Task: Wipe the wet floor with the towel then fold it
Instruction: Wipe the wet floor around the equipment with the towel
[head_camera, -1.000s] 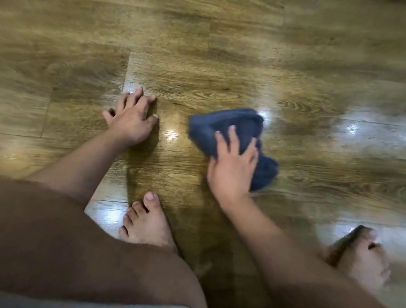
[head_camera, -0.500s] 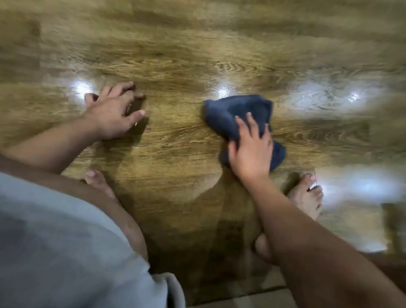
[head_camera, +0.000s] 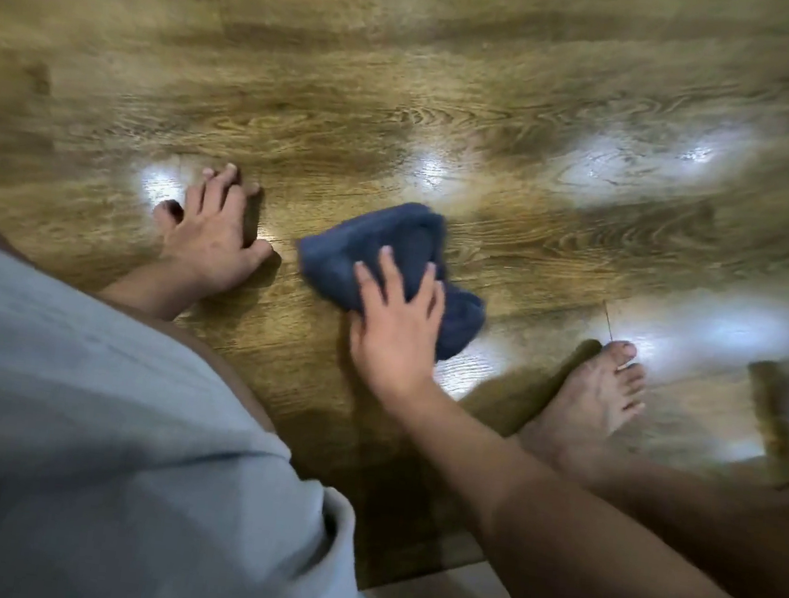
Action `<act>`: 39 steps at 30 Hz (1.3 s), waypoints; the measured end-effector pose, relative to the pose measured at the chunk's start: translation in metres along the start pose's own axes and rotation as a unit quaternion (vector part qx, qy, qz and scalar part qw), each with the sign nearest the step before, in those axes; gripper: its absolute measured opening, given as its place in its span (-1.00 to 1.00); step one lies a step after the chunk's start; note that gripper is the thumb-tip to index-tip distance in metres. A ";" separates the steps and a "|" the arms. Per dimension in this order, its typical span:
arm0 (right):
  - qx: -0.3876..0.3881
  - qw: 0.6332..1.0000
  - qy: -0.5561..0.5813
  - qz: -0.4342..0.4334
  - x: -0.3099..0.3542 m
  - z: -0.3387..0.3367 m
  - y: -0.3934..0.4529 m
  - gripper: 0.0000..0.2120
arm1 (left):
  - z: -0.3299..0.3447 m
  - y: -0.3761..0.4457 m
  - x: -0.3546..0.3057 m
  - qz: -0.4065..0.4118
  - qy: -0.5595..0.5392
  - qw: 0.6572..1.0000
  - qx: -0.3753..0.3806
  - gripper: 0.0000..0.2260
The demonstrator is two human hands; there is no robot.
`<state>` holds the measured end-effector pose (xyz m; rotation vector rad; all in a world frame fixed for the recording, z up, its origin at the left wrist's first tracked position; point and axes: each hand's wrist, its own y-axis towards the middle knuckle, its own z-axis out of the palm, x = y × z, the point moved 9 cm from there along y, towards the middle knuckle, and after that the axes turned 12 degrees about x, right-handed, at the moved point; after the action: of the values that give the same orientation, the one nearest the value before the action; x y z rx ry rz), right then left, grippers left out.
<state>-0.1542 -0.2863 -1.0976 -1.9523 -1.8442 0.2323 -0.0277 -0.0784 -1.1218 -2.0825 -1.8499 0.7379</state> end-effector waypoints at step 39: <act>0.001 0.886 -0.180 -0.428 0.181 -0.003 0.075 -0.49 | -0.091 0.053 0.188 -0.163 -0.070 0.983 -0.055 -0.54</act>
<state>-0.0677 -0.1107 -1.0955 -0.9526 -2.7390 0.3156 0.0765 0.1093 -1.1092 -1.7573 -2.2830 0.7267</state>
